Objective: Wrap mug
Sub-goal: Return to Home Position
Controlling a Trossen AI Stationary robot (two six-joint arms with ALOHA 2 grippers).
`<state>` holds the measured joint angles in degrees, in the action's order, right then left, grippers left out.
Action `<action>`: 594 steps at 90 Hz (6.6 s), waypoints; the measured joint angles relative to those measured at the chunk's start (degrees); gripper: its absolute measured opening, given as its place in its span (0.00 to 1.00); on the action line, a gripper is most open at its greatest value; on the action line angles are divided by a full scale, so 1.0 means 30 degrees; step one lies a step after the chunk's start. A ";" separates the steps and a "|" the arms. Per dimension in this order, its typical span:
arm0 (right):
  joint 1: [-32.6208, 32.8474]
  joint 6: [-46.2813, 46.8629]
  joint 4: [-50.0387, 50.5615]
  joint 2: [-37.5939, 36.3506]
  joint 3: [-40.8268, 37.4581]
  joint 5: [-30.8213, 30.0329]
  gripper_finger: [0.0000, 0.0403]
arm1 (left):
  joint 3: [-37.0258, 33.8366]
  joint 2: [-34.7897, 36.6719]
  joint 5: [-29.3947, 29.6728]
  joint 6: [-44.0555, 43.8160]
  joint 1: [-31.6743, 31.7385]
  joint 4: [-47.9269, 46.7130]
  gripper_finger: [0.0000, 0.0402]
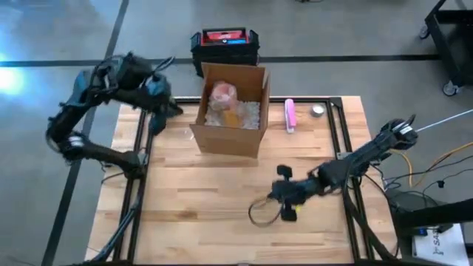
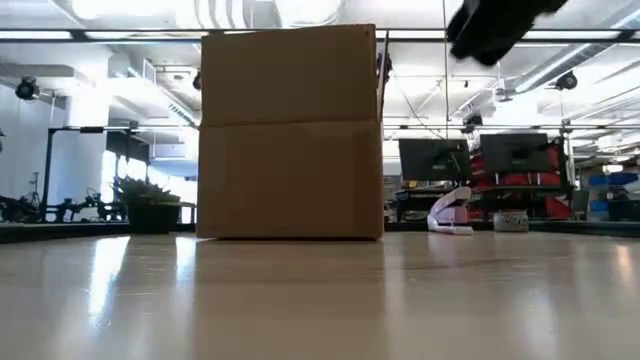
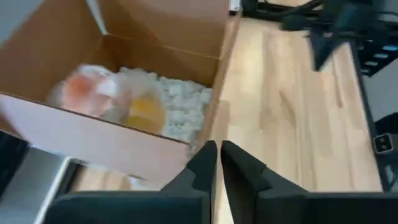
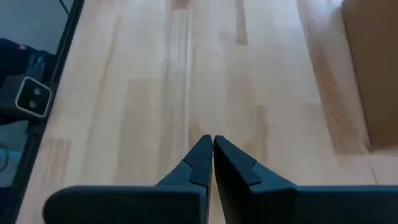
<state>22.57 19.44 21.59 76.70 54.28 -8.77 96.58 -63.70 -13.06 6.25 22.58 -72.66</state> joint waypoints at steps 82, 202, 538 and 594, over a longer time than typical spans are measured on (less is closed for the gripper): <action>-0.2927 -0.3359 -0.4125 -1.3697 -0.9288 -0.0157 0.00 | -2.2943 0.8940 -0.0466 -0.3098 -0.2639 1.8653 0.01; -0.8270 -0.6120 -0.6293 -2.5323 -1.7312 0.1462 0.00 | -2.7123 1.0953 -0.2534 -0.4266 -0.2364 2.6724 0.02; -0.9290 -0.4634 -0.6303 -2.3763 -1.7376 0.2928 0.00 | -3.2015 1.9696 0.5537 -0.3239 -0.5716 2.4718 0.02; -0.9290 -0.4634 -0.6304 -2.3763 -1.7376 0.2920 0.00 | -3.2022 1.7301 0.5515 -0.3246 -0.5716 2.4733 0.02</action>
<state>-5.30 5.54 2.68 5.41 2.15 -0.01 0.51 -11.80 3.49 -3.49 5.43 1.54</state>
